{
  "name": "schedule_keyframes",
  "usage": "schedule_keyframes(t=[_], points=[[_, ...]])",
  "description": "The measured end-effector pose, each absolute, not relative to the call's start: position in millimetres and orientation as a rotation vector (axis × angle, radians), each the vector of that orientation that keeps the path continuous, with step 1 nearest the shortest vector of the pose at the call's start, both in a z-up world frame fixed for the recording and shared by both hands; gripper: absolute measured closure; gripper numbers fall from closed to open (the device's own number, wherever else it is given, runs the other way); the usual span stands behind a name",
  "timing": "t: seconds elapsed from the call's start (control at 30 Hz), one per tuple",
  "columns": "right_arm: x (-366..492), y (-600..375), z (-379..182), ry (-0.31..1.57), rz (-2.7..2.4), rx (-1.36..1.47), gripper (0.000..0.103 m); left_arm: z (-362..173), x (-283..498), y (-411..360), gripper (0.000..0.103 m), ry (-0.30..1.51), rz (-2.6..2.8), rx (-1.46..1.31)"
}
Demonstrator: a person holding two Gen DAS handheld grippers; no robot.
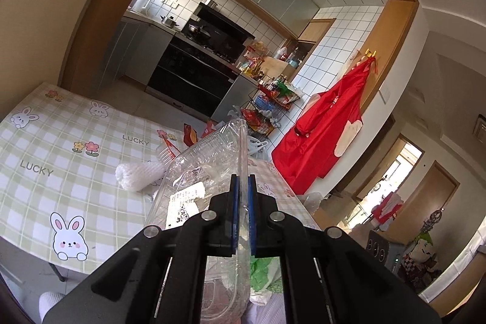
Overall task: Collect trash
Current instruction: 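Lift the clear container with the left gripper while the right gripper carries the bag toward the bin, then lower the white bag into the brown trash bin and open the right gripper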
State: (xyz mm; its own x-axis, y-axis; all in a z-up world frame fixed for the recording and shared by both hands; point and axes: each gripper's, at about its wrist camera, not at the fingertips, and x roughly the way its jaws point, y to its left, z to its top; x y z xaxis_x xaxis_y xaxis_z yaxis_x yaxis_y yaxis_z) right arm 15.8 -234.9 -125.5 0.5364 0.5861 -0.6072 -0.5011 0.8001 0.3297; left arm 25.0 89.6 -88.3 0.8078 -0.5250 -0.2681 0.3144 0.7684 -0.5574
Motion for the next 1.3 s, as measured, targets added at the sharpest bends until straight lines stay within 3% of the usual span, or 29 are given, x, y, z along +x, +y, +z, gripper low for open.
schedule_keyframes(t=[0.33, 0.8, 1.3], points=[[13.6, -226.7, -149.3, 0.886, 0.662, 0.101, 0.061, -110.7, 19.9, 88.4, 0.097, 0.483, -0.486, -0.546], [27.3, -223.3, -165.9, 0.941, 0.666, 0.104, 0.015, -135.3, 34.1, 61.5, 0.097, 0.57, -0.536, -0.546], [25.1, -238.7, -146.1, 0.851, 0.615, 0.153, 0.007, -137.6, 26.8, 47.0, 0.097, 0.597, -0.576, -0.543]])
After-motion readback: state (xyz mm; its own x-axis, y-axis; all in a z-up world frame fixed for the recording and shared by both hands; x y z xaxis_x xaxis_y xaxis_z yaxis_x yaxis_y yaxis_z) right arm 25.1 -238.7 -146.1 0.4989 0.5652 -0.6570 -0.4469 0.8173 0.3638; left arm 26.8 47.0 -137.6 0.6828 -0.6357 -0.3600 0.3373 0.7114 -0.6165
